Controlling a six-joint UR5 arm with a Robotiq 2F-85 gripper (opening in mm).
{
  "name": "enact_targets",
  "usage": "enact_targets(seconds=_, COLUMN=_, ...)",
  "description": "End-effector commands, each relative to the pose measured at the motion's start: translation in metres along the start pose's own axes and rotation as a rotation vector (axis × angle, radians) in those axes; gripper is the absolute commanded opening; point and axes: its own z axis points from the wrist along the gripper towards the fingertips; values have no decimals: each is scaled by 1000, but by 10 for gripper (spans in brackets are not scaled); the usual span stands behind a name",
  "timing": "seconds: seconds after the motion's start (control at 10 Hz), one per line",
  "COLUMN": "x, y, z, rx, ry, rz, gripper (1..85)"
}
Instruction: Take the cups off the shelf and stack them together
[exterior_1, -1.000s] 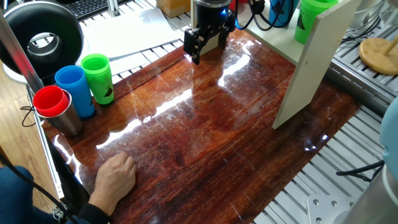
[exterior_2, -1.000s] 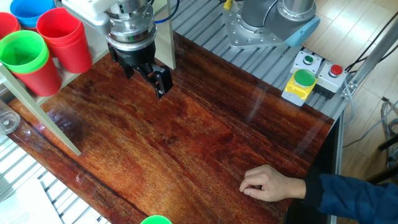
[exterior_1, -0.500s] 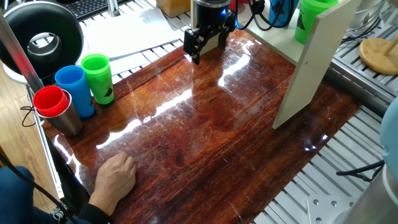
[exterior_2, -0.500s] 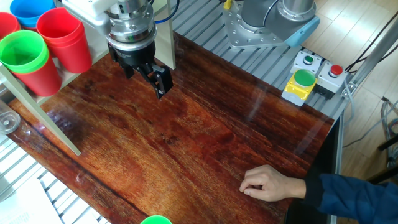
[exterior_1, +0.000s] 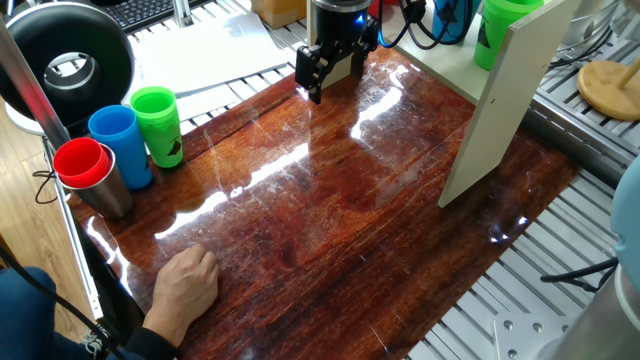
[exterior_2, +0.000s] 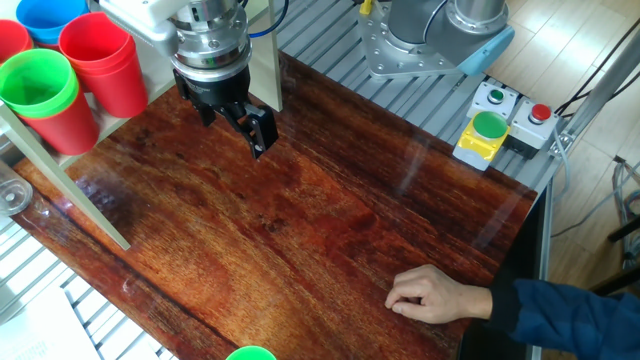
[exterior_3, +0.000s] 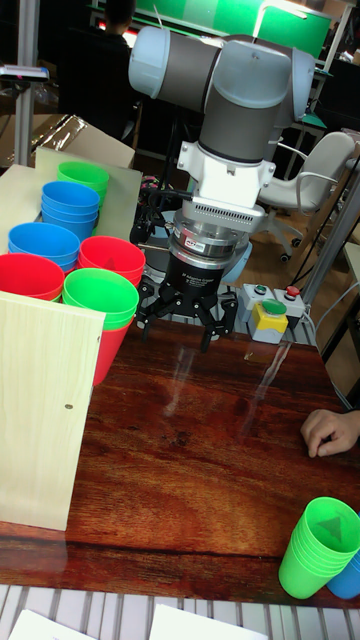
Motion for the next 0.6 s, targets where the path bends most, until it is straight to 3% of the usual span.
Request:
enact_targets(seconds=0.0, x=18, y=-31, z=-3, rx=113, ry=96, rz=-413, gripper=17)
enact_targets(seconds=0.2, x=19, y=-23, z=-1, rx=117, ry=107, rz=-438, gripper=17)
enact_targets(seconds=0.3, x=20, y=-21, z=-2, rx=141, ry=126, rz=-444, gripper=17)
enact_targets(seconds=0.5, x=22, y=-8, z=-3, rx=126, ry=132, rz=-471, gripper=17)
